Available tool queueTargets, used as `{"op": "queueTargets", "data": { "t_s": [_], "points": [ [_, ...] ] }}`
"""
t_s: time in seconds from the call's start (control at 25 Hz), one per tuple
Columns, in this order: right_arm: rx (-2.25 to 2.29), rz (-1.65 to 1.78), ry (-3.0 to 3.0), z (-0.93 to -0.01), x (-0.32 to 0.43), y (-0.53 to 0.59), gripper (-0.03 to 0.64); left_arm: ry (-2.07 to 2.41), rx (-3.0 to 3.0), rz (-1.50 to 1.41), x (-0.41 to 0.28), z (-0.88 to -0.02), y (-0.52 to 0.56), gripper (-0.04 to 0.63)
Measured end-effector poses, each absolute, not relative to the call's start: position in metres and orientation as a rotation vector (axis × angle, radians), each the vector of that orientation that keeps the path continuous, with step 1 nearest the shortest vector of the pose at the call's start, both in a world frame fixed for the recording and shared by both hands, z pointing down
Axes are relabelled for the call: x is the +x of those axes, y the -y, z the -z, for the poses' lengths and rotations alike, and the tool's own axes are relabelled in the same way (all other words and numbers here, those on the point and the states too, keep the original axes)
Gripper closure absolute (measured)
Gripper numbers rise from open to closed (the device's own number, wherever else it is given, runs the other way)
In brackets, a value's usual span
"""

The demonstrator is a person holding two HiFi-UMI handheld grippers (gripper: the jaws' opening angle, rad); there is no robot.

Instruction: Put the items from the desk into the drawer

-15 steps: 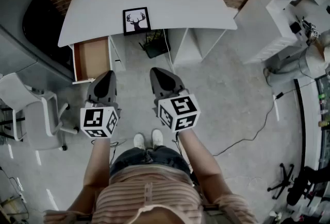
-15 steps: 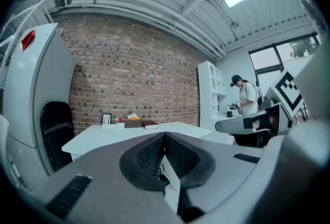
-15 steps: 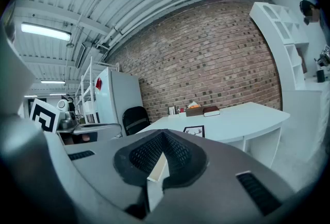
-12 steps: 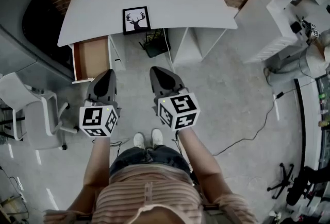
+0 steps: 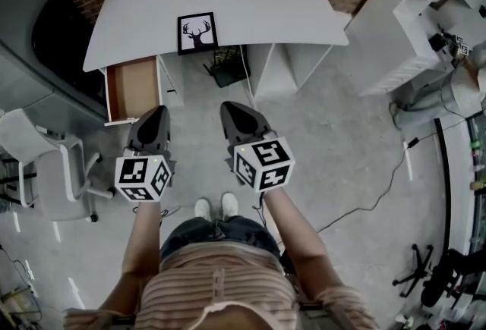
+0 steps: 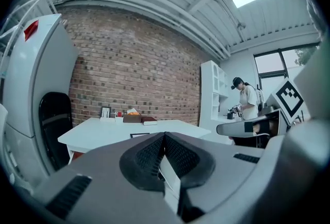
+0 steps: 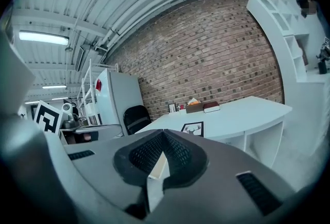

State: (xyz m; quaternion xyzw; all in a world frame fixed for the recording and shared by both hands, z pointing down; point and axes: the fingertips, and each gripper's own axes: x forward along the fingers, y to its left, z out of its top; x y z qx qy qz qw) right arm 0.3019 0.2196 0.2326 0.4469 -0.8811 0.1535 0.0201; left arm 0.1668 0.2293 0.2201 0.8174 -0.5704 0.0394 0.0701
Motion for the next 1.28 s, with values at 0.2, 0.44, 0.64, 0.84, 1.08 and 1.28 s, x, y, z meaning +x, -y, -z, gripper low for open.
{"op": "queueTargets", "data": {
  "t_s": [0.2, 0.44, 0.64, 0.84, 1.08, 1.28],
  "points": [
    [1.393, -0.486, 2.723, -0.237, 0.323, -0.211, 0.6, 1.743, 2.388, -0.089, 0.164, -0.225, -0.222, 0.586],
    [1.4, -0.474, 2.721, -0.234, 0.346, -0.2, 0.6, 1.786, 2.334, -0.064, 0.164, -0.222, -0.217, 0.586],
    [1.424, -0.493, 2.719, -0.229, 0.355, -0.187, 0.6, 1.794, 2.321, -0.063, 0.165, -0.217, -0.209, 0.585],
    [1.399, -0.457, 2.694, -0.232, 0.346, -0.168, 0.6, 1.818, 2.279, -0.06, 0.154, -0.219, -0.187, 0.584],
    [1.41, -0.469, 2.641, -0.245, 0.33, -0.13, 0.6, 1.776, 2.244, -0.086, 0.139, -0.235, -0.148, 0.584],
    [1.413, -0.528, 2.619, -0.26, 0.305, -0.086, 0.6, 1.712, 2.259, -0.116, 0.124, -0.253, -0.1, 0.584]
  ]
}}
